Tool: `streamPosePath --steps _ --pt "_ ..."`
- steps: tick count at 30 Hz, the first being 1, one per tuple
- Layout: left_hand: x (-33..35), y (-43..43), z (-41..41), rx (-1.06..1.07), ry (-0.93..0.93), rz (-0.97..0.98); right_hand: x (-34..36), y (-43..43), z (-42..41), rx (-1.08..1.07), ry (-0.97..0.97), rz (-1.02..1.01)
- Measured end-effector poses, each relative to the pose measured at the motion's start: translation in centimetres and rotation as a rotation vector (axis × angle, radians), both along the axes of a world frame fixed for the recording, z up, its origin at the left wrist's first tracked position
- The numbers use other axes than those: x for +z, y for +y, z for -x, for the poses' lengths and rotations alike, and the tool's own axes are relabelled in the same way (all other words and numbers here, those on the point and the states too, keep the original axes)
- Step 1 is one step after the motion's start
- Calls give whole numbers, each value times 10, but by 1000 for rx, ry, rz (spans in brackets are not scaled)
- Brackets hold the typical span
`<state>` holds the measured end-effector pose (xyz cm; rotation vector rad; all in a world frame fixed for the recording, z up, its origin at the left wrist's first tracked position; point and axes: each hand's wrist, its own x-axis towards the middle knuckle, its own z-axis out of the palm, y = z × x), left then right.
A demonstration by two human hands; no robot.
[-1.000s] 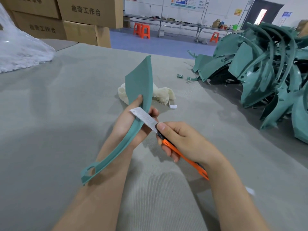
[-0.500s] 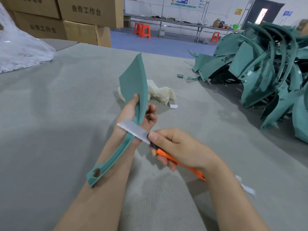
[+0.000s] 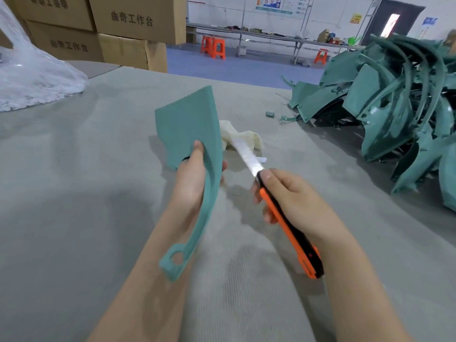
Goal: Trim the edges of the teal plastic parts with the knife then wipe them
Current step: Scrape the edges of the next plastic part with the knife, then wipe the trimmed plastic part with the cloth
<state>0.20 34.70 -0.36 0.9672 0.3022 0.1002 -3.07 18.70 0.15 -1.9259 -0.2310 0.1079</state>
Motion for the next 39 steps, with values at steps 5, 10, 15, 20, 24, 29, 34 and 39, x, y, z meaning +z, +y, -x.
streamPosePath --steps 5,10,15,20,24,29,34,39 --pt "-2 -7 -2 138 45 -435 -27 -22 -29 -408 -110 542" --pt "-2 -8 0 191 -34 -491 -39 -34 -39 -517 -31 719" --pt "-3 6 0 246 -64 -322 -38 -33 -38 -535 40 793" --pt "6 23 -8 243 -42 -153 -21 -7 -42 -562 -81 737" --pt "16 38 -22 275 6 -135 -7 58 -76 -346 -276 484" --pt "26 59 -41 363 47 -158 -25 122 -126 -243 -203 596" --pt "22 61 -52 301 59 -195 -44 124 -154 -399 -187 843" --pt "17 58 -58 228 50 -208 10 102 -153 -597 -395 383"
